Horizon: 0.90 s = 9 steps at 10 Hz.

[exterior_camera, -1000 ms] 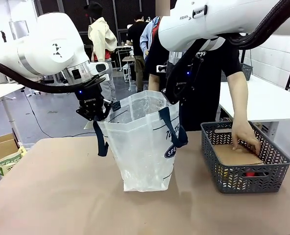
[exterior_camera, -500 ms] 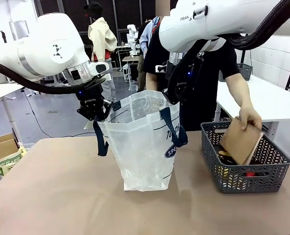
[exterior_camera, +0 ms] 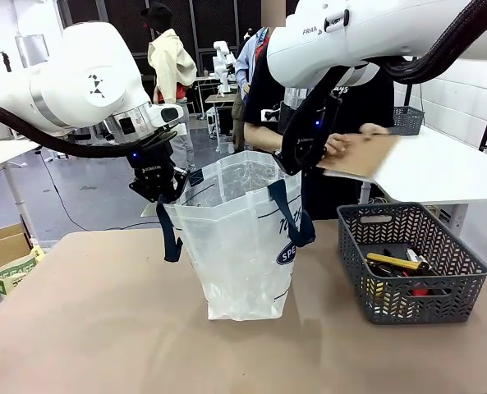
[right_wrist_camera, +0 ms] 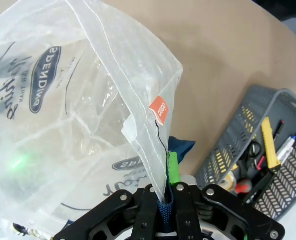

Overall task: Transfer purchased items from the store into the shopping bag.
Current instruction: Move the Reusable shopping bag to the right side of the table.

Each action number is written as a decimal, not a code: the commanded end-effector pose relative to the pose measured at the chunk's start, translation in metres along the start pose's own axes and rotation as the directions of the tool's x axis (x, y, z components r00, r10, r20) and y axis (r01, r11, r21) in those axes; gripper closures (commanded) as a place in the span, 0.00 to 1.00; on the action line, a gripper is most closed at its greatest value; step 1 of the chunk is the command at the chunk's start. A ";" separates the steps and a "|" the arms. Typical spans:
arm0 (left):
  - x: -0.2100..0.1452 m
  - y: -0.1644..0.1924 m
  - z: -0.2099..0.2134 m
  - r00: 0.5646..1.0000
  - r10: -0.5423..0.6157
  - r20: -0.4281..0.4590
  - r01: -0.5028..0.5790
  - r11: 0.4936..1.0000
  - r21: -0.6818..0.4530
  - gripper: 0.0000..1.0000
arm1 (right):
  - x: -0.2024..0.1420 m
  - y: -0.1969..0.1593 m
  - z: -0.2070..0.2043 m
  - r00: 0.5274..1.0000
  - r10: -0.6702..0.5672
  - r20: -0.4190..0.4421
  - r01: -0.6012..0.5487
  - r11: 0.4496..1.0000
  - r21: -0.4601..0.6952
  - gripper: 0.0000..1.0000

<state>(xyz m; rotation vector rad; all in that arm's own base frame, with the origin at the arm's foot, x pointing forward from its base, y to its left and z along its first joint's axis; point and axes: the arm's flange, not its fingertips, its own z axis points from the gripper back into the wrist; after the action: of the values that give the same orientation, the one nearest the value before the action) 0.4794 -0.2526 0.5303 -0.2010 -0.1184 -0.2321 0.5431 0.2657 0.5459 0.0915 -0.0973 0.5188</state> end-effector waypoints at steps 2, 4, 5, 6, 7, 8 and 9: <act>0.001 -0.001 0.001 1.000 0.018 0.000 -0.018 1.000 -0.001 1.00 | 0.001 0.001 0.000 1.000 -0.015 -0.003 0.015 1.000 0.001 1.00; 0.001 -0.001 0.001 1.000 0.018 0.000 -0.018 1.000 -0.001 1.00 | 0.001 0.001 0.000 1.000 -0.015 -0.003 0.015 1.000 0.001 1.00; 0.001 -0.001 0.001 1.000 0.018 0.000 -0.018 1.000 -0.001 1.00 | 0.001 0.001 0.000 1.000 -0.015 -0.003 0.015 1.000 0.001 1.00; 0.001 -0.001 0.001 1.000 0.018 0.000 -0.018 1.000 -0.001 1.00 | 0.001 0.001 0.000 1.000 -0.015 -0.003 0.015 1.000 0.001 1.00; 0.001 -0.001 0.001 1.000 0.018 0.000 -0.018 1.000 -0.001 1.00 | 0.001 0.001 0.000 1.000 -0.015 -0.003 0.015 1.000 0.001 1.00; 0.001 -0.001 0.001 1.000 0.018 0.000 -0.018 1.000 -0.001 1.00 | 0.001 0.001 0.000 1.000 -0.015 -0.003 0.015 1.000 0.001 1.00; 0.001 -0.001 0.001 1.000 0.018 0.000 -0.018 1.000 -0.001 1.00 | 0.001 0.001 0.000 1.000 -0.015 -0.003 0.015 1.000 0.001 1.00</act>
<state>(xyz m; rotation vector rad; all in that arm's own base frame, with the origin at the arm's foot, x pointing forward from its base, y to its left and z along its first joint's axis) 0.4794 -0.2526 0.5302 -0.2010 -0.1183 -0.2320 0.5431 0.2657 0.5459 0.0915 -0.0973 0.5187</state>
